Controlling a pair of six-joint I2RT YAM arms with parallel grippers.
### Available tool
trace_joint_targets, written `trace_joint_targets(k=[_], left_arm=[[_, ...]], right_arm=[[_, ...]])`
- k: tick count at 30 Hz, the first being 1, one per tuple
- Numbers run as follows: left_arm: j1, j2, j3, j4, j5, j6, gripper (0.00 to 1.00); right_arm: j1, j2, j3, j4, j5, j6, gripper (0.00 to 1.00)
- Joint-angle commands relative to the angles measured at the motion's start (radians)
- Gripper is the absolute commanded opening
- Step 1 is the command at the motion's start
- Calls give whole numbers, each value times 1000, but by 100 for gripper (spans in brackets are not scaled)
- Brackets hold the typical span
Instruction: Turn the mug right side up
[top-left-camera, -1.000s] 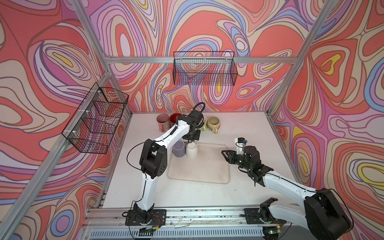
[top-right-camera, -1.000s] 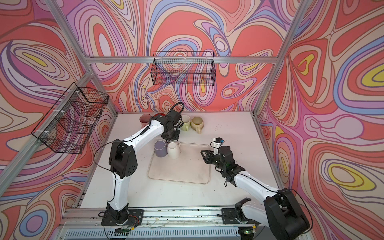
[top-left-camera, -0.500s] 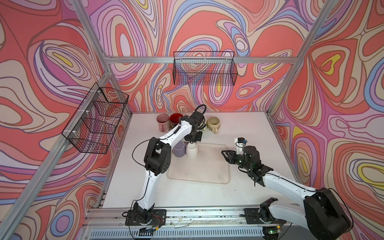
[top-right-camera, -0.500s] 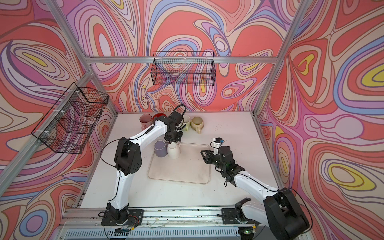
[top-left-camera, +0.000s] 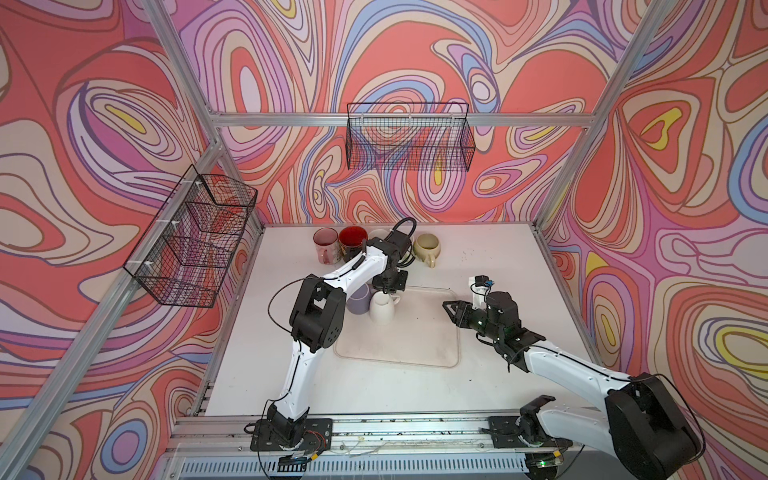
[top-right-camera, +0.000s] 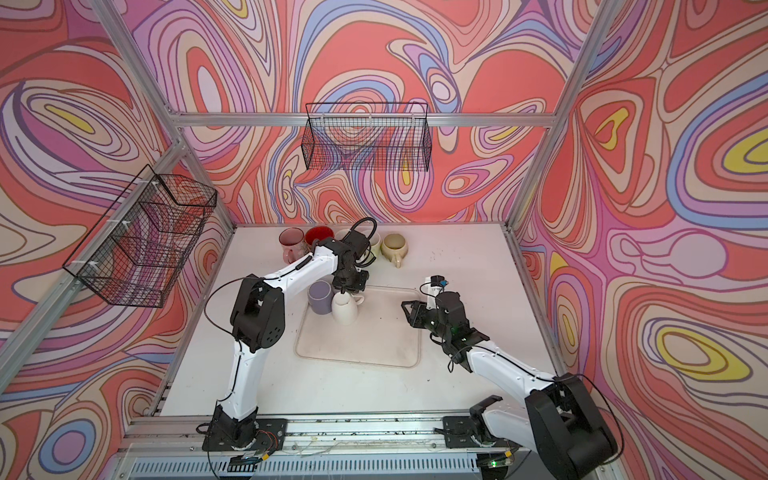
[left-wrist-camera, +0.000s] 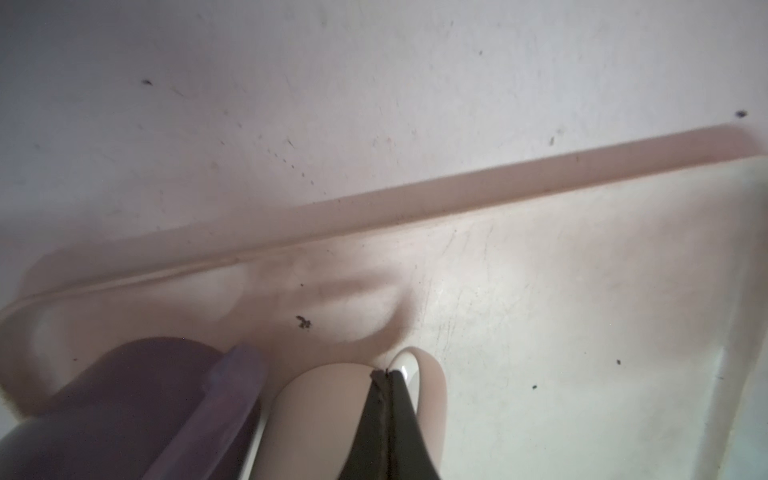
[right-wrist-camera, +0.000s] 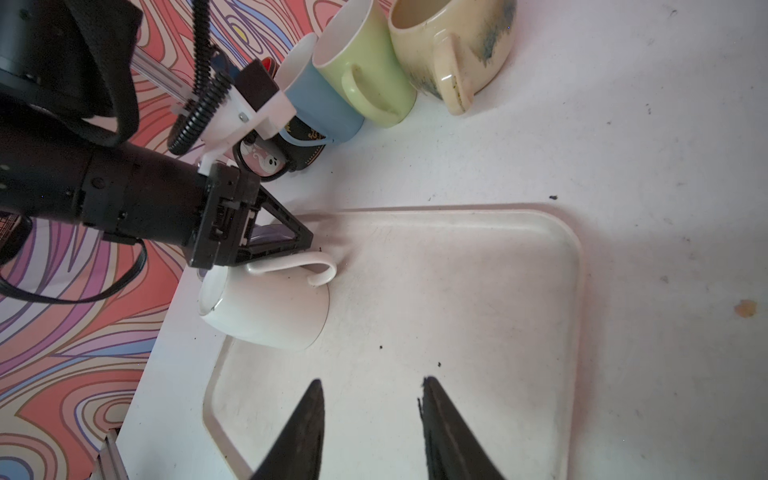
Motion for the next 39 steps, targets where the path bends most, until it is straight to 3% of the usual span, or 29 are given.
trace_joint_targets(k=[1, 17, 27, 39], left_arm=[[-20, -43, -34, -16, 9, -10, 0], [-138, -232, -291, 66, -10, -81, 0], [-184, -368, -320, 58, -3, -94, 0], [-185, -887, -561, 85, -168, -111, 7]], right_arm=[[4, 5, -9, 12, 19, -11, 39], [5, -29, -10, -13, 53, -30, 39], [4, -44, 3, -56, 88, -69, 39], [5, 70, 201, -235, 26, -145, 42]])
